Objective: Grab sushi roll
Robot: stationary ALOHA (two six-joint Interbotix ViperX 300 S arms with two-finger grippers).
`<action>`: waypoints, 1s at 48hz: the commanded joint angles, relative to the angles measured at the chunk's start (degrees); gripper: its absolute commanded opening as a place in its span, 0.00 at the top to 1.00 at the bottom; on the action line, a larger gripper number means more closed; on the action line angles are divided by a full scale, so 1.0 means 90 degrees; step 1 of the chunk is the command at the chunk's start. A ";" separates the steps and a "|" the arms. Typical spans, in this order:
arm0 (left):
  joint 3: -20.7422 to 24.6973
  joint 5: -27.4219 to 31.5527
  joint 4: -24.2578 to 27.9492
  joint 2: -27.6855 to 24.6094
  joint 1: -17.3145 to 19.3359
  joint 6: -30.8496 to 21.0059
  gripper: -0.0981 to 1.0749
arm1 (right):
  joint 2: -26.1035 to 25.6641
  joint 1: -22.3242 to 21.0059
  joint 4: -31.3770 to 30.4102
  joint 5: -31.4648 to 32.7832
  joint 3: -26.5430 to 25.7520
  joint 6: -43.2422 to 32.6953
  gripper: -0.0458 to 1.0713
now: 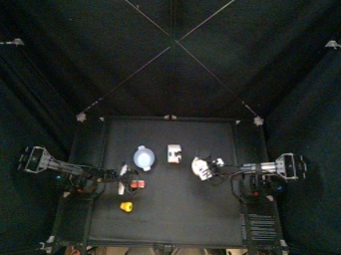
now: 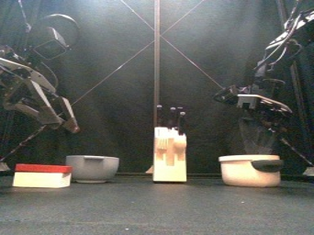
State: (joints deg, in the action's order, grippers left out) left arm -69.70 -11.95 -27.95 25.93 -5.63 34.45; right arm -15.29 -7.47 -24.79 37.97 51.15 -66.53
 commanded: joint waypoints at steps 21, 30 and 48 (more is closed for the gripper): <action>0.0059 -0.0059 0.0010 0.0010 -0.0010 0.0010 0.08 | 0.0303 -0.0244 -0.0098 -0.0234 -0.0234 0.0010 0.20; 0.0059 -0.0059 0.0020 0.0010 -0.0010 0.0010 0.08 | 0.0430 -0.0361 -0.0098 -0.0430 -0.0215 0.0010 0.20; 0.0059 -0.0068 0.0020 0.0010 -0.0010 0.0010 0.08 | 0.0732 -0.0518 -0.0117 -0.0527 -0.0215 0.0049 0.21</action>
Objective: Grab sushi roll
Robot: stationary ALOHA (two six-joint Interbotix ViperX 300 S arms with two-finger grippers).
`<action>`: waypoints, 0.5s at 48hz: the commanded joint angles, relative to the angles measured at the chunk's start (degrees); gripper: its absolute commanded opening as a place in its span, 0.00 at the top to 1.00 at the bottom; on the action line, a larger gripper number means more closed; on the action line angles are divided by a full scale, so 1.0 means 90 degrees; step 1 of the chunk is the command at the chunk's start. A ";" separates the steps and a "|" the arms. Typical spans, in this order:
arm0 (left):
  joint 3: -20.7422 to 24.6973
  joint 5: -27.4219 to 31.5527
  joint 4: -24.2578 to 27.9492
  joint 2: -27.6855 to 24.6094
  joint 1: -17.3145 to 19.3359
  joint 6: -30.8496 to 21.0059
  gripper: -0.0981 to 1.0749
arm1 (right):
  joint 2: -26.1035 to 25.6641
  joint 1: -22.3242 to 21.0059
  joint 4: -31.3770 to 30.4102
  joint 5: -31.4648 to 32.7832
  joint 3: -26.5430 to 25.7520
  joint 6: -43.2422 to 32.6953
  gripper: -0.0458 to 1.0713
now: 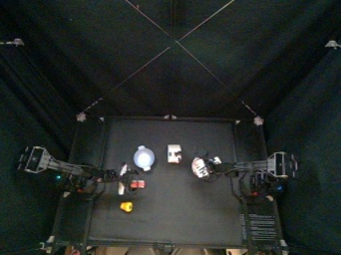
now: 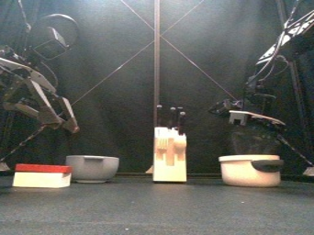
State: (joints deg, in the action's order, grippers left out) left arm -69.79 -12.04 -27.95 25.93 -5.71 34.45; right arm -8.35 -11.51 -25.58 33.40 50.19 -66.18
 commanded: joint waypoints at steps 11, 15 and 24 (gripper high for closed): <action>0.0059 -0.0049 0.0020 0.0010 0.0000 0.0010 0.08 | -0.0010 -0.0098 -0.0059 -0.0020 -0.0117 0.0010 0.22; 0.0059 -0.0049 0.0020 0.0010 0.0000 0.0010 0.08 | -0.0010 -0.0107 -0.0068 -0.0020 -0.0137 0.0010 0.22; 0.0059 -0.0049 0.0020 0.0010 0.0000 0.0010 0.08 | -0.0010 -0.0107 -0.0078 -0.0020 -0.0156 0.0010 0.26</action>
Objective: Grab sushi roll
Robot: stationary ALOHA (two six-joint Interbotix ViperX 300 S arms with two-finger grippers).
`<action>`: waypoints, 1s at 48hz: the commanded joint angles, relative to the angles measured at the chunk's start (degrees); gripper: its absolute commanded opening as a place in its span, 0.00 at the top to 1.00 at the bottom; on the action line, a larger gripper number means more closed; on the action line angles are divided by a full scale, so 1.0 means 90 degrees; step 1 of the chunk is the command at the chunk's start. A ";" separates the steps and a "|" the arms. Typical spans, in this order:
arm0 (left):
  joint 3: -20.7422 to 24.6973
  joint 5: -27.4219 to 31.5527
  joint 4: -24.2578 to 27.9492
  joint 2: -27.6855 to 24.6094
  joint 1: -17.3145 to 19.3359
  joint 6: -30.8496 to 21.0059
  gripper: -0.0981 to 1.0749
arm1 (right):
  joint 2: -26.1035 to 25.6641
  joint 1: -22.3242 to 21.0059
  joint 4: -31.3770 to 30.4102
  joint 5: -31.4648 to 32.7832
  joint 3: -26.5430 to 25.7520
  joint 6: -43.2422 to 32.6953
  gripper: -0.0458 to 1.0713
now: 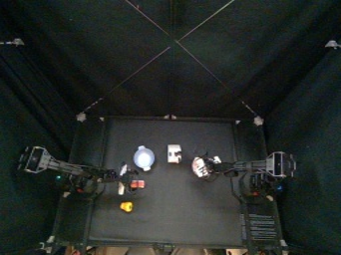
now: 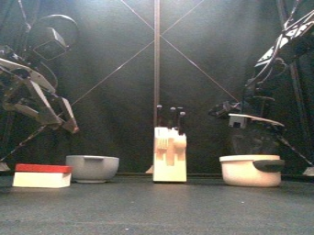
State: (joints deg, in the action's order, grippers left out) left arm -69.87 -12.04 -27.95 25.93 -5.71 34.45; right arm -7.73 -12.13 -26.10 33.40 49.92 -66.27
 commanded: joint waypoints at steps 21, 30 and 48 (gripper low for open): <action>0.0068 -0.0049 0.0020 0.0010 0.0000 0.0000 0.08 | -0.0225 0.0117 0.0068 0.0127 -0.0576 -0.0020 0.39; 0.0068 -0.0049 0.0010 0.0010 0.0000 0.0000 0.08 | -0.0293 0.0225 0.0068 0.0576 -0.0752 0.0010 0.39; 0.0068 -0.0049 0.0010 0.0010 0.0000 0.0000 0.08 | -0.0439 0.0273 0.0039 0.0615 -0.0684 -0.0010 0.39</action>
State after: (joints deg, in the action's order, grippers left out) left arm -69.87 -12.04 -27.95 25.84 -5.71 34.45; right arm -9.67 -9.67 -25.58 39.11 44.47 -66.27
